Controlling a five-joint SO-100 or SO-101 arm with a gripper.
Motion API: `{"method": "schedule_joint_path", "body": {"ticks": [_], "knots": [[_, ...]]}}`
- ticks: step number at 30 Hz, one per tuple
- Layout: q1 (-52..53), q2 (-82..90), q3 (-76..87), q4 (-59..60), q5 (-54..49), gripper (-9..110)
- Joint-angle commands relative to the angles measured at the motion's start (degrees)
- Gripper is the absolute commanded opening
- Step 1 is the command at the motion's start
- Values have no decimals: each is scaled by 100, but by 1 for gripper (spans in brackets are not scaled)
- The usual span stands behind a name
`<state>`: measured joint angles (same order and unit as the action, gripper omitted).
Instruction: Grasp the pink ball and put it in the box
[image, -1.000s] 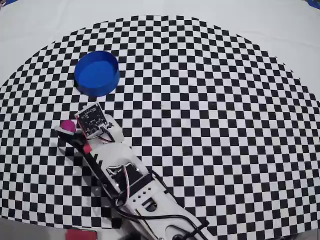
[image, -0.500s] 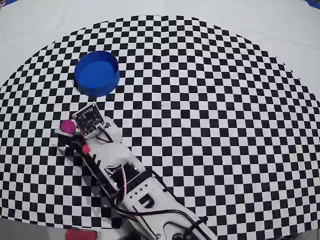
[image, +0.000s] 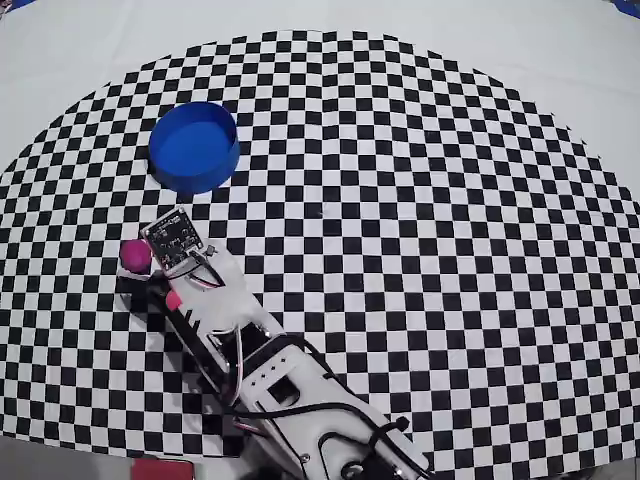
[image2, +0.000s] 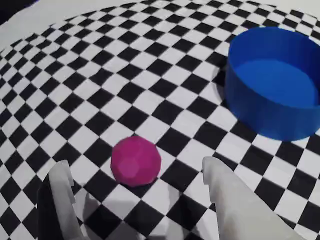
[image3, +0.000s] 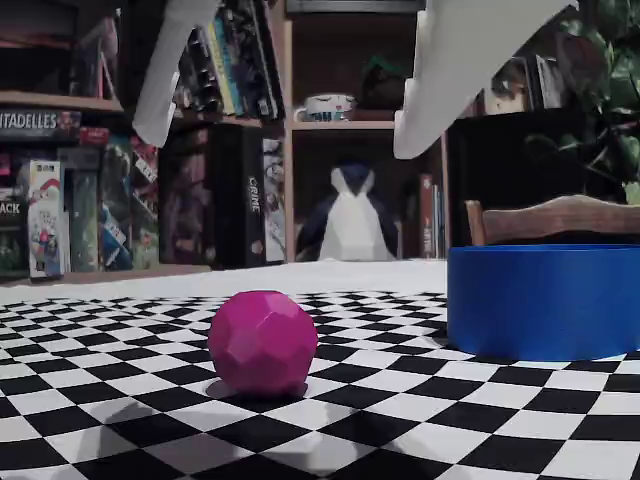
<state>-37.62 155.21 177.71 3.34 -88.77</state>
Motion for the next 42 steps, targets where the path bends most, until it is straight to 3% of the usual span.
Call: {"method": "schedule_joint_path", "body": {"ticks": [1,42], "knots": [[-44,-220,-264,-88,-35,30],[-44,-2733,-1529,-562,-35,30]]}}
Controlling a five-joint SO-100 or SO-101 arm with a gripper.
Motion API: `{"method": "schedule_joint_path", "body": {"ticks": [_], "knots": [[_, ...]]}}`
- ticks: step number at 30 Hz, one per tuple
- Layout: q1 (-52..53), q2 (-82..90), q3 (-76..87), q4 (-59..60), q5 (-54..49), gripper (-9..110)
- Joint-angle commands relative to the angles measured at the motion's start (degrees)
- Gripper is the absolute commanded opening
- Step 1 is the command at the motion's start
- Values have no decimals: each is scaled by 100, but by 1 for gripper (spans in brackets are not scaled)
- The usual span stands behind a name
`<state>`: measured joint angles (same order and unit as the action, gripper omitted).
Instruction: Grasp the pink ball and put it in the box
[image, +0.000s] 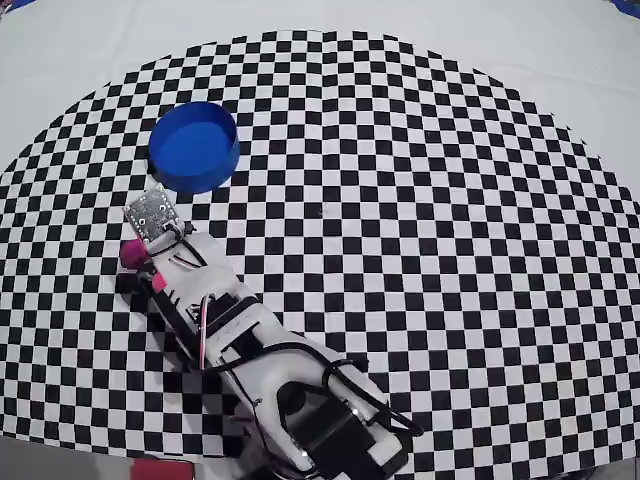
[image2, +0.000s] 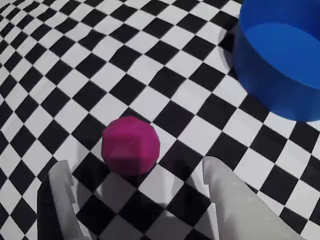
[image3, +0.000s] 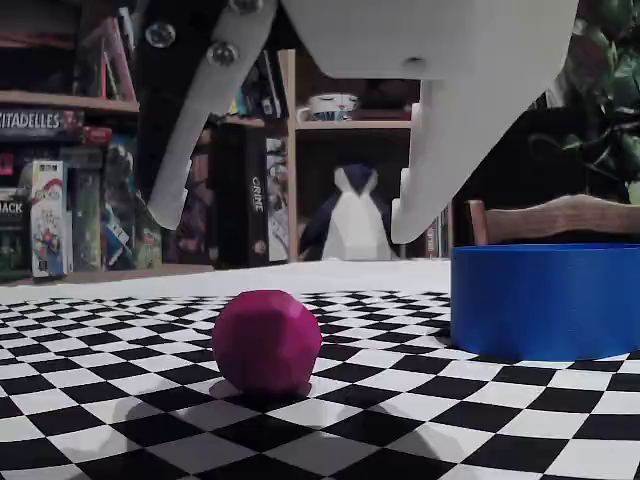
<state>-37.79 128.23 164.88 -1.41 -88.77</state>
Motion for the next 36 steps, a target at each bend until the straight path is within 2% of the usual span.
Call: {"method": "schedule_joint_path", "body": {"ticks": [1,36], "knots": [[-26,-53,-246,-88,-35,30],[-70,-1687,-1397,-141,-70,30]]}}
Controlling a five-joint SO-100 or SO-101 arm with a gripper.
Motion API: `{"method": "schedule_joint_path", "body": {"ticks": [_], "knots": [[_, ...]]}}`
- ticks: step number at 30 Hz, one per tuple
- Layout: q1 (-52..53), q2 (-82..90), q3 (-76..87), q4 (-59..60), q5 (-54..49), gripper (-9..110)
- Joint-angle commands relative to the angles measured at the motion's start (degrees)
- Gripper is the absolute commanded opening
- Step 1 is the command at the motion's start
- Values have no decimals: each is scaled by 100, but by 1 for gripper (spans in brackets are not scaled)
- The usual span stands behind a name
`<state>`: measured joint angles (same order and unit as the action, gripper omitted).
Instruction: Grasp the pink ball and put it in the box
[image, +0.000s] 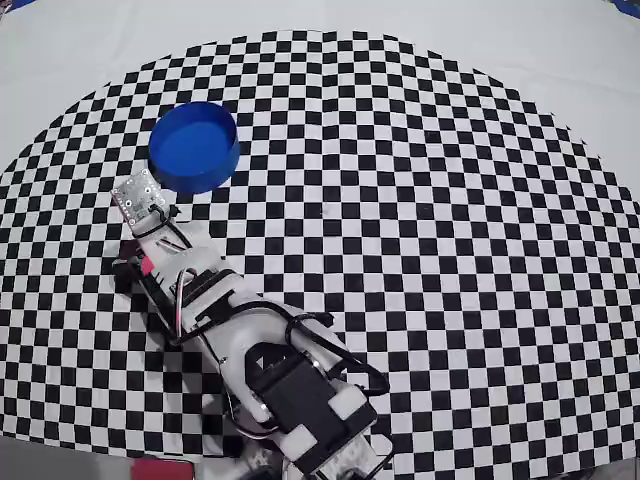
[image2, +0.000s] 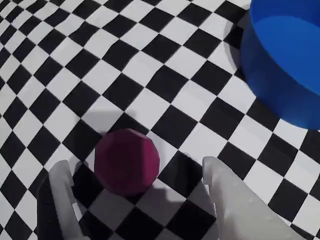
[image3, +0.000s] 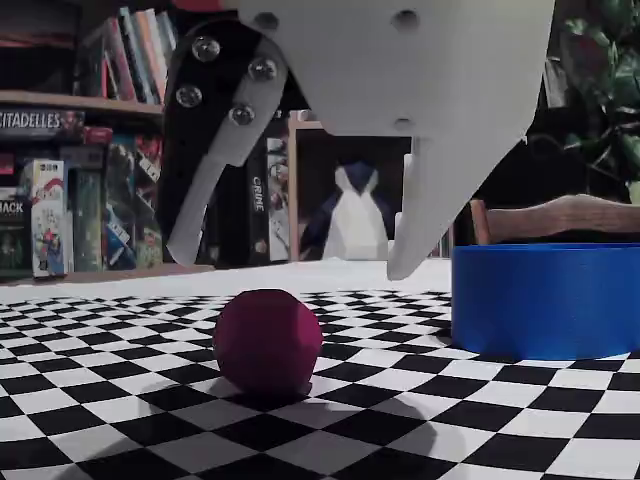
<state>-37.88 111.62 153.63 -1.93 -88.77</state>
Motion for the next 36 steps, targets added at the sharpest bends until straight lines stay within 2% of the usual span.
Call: {"method": "schedule_joint_path", "body": {"ticks": [1,36], "knots": [[-62,-62,-290,-88,-70,30],[-149,-923,-791,-158,-70,30]]}}
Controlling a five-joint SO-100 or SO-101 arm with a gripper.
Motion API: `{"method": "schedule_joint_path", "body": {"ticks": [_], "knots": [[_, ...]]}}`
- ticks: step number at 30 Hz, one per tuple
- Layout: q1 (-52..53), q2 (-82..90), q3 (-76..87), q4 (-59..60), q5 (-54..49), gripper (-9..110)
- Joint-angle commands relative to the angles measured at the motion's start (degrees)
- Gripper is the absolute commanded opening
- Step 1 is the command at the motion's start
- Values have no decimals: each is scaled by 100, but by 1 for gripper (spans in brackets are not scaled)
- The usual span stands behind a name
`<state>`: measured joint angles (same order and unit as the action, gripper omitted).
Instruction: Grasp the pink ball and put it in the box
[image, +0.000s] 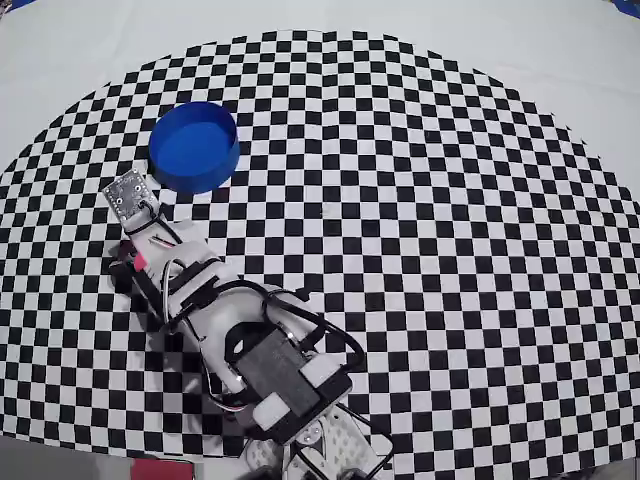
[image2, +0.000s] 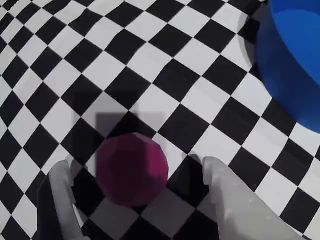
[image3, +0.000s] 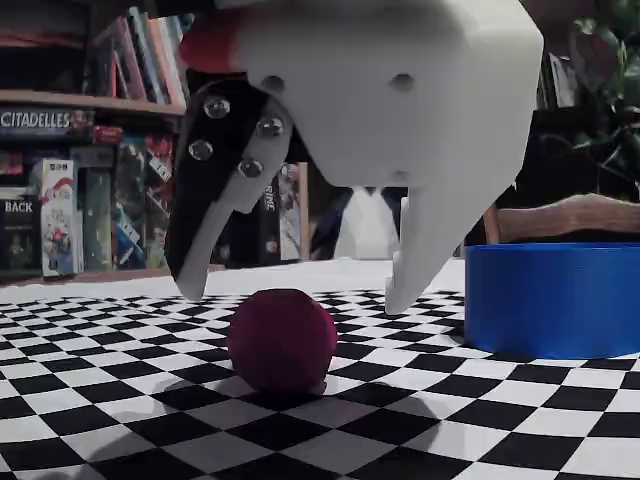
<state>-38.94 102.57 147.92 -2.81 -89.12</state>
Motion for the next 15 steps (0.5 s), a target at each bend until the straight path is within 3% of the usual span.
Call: {"method": "schedule_joint_path", "body": {"ticks": [1,15], "knots": [[-44,-26,-229,-70,-35,30],[-44,-343,-519,-70,-35,30]]}}
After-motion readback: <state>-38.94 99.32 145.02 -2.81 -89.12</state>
